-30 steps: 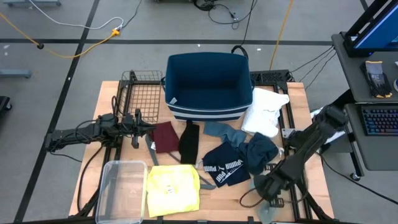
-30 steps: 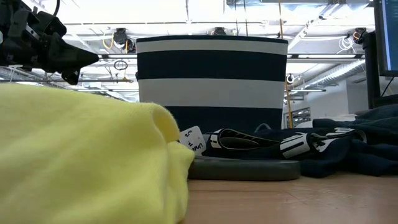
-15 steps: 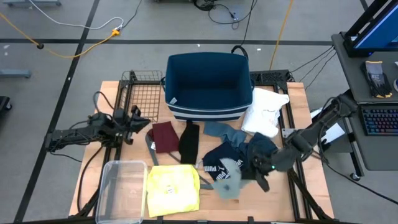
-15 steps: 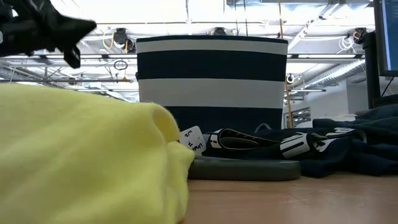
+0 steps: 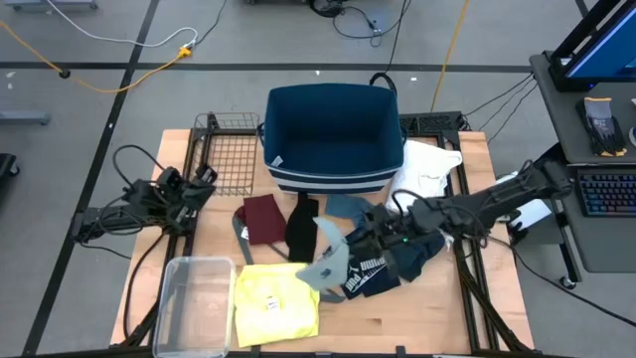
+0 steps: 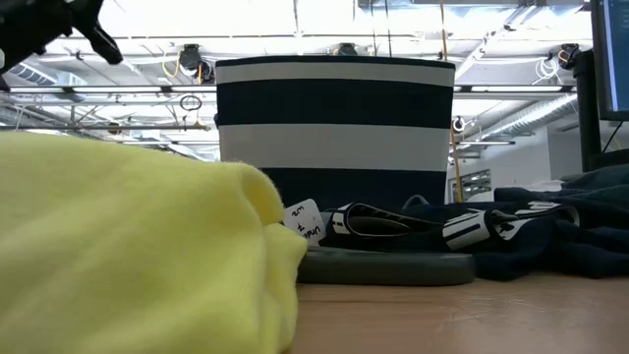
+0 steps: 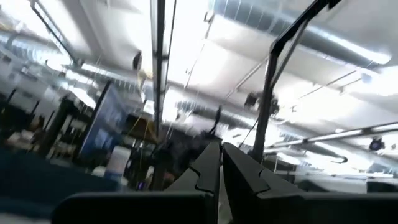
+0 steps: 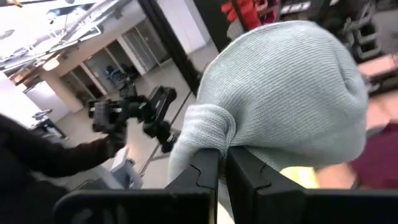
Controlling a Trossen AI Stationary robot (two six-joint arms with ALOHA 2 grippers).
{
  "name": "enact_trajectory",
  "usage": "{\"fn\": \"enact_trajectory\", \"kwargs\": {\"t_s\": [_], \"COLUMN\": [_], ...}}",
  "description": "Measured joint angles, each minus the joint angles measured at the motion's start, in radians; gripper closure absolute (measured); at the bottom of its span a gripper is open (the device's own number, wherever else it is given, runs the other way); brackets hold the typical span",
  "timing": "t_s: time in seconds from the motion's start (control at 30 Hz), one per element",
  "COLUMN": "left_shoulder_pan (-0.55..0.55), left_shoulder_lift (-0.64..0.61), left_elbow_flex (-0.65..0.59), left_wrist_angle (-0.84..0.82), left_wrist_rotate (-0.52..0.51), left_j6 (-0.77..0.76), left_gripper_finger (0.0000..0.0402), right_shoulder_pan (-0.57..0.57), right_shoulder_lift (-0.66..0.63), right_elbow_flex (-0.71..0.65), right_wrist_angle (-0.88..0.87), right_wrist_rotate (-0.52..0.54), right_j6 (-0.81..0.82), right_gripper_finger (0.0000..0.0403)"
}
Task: Pick & Place Cloths
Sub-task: Put the light green sock into the transparent bin
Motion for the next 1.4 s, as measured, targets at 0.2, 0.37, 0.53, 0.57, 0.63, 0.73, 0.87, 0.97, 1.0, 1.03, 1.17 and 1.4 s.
{"fn": "enact_trajectory", "kwargs": {"t_s": [0.2, 0.37, 0.53, 0.57, 0.63, 0.73, 0.87, 0.97, 1.0, 1.03, 1.17, 1.4], "left_shoulder_pan": [0.000, 0.000, 0.000, 0.000, 0.000, -0.001, -0.016, -0.039, -0.047, -0.056, -0.092, -0.170], "left_shoulder_lift": [0.000, 0.000, 0.003, 0.009, 0.035, 0.093, 0.220, 0.343, 0.385, 0.429, 0.608, 0.871], "left_elbow_flex": [0.000, 0.000, 0.000, 0.000, 0.000, 0.020, 0.125, 0.239, 0.279, 0.318, 0.459, 0.675], "left_wrist_angle": [0.084, 0.066, -0.002, -0.012, -0.013, -0.024, -0.098, -0.192, -0.218, -0.243, -0.292, -0.296], "left_wrist_rotate": [0.001, -0.018, -0.069, -0.066, -0.043, -0.050, -0.052, -0.052, -0.052, -0.052, -0.051, -0.053], "left_j6": [0.002, -0.013, -0.022, -0.022, -0.014, -0.006, 0.041, 0.085, 0.096, 0.105, 0.137, 0.256], "left_gripper_finger": [0.0380, 0.0380, 0.0380, 0.0380, 0.0380, 0.0380, 0.0380, 0.0380, 0.0380, 0.0380, 0.0380, 0.0380], "right_shoulder_pan": [-0.083, -0.110, -0.114, -0.114, -0.116, -0.121, -0.132, -0.145, -0.150, -0.154, -0.172, -0.198], "right_shoulder_lift": [0.066, 0.094, 0.097, 0.097, 0.097, 0.097, 0.097, 0.097, 0.097, 0.097, 0.097, 0.097], "right_elbow_flex": [0.000, 0.000, 0.000, 0.000, 0.000, 0.000, 0.000, 0.000, 0.000, 0.000, 0.000, 0.000], "right_wrist_angle": [0.142, 0.170, 0.170, 0.171, 0.169, 0.170, 0.169, 0.170, 0.170, 0.170, 0.181, 0.190], "right_wrist_rotate": [-0.083, -0.086, -0.086, -0.085, -0.085, -0.084, -0.083, -0.081, -0.081, -0.080, -0.079, -0.049], "right_j6": [-0.061, -0.069, -0.094, -0.095, -0.107, -0.113, -0.113, -0.123, -0.130, -0.137, -0.152, -0.203], "right_gripper_finger": [0.0399, 0.0399, 0.0400, 0.0400, 0.0400, 0.0400, 0.0400, 0.0400, 0.0400, 0.0400, 0.0400, 0.0400]}}
